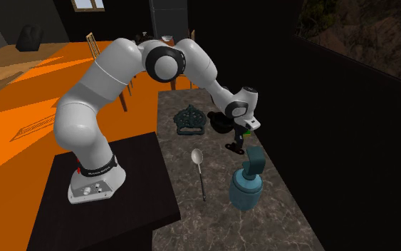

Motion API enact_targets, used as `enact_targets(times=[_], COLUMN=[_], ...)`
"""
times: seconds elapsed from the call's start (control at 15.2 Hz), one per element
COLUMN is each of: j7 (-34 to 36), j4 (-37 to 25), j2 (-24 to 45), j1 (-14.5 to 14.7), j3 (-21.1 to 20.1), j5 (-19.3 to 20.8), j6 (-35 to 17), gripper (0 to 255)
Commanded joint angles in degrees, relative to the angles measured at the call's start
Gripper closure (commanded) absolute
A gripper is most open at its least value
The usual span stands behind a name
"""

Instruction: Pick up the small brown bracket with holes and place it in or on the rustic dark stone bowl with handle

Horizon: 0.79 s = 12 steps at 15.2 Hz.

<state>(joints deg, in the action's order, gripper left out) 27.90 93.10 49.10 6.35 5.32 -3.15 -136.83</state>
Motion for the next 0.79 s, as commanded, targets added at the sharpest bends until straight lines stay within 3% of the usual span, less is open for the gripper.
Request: enact_targets(times=[0.0, 0.2, 0.26, 0.73], j7=[0.0, 0.0, 0.0, 0.05], j4=[-0.02, -0.01, -0.01, -0.01], j2=[0.07, 0.05, 0.05, -0.03], j1=[0.0, 0.0, 0.0, 0.04], j3=[0.0, 0.0, 0.0, 0.0], j5=[-0.01, 0.0, 0.0, 0.0], j6=[-0.05, -0.05, -0.05, 0.03], gripper=[0, 0, 255, 255])
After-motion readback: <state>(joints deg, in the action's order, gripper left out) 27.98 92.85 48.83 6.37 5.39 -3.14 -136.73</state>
